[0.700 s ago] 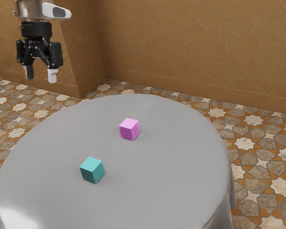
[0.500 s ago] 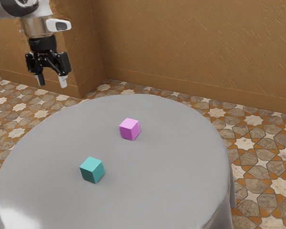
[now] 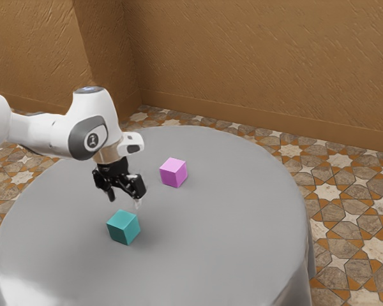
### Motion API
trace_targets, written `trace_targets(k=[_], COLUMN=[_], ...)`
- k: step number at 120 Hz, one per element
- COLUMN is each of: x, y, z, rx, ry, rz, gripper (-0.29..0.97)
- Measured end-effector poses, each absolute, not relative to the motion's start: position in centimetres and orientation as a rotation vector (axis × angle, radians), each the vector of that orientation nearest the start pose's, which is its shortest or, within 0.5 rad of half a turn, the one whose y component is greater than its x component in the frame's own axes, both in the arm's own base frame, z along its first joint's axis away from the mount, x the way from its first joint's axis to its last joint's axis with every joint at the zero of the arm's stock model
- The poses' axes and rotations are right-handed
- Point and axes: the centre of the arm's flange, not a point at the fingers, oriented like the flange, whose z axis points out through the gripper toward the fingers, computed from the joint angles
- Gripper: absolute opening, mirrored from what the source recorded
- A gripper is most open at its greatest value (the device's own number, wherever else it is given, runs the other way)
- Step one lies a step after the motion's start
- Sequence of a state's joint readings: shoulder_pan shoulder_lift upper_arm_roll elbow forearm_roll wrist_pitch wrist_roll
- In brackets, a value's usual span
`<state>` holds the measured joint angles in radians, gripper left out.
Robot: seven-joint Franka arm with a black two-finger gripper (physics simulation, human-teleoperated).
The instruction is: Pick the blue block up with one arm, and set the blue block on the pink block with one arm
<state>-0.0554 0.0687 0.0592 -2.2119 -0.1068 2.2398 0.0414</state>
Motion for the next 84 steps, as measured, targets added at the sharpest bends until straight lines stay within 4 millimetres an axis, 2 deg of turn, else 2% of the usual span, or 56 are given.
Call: trace_targets(k=[13, 28, 84], x=[51.8, 51.3, 51.1], y=[-0.9, -1.7, 0.1], z=[32.9, 32.1, 30.4], rx=[-3.218, -3.216, -3.212], ry=[-0.031, -0.008, -0.06], rz=[0.062, 0.053, 0.07], gripper=[0.66, 0.65, 0.65])
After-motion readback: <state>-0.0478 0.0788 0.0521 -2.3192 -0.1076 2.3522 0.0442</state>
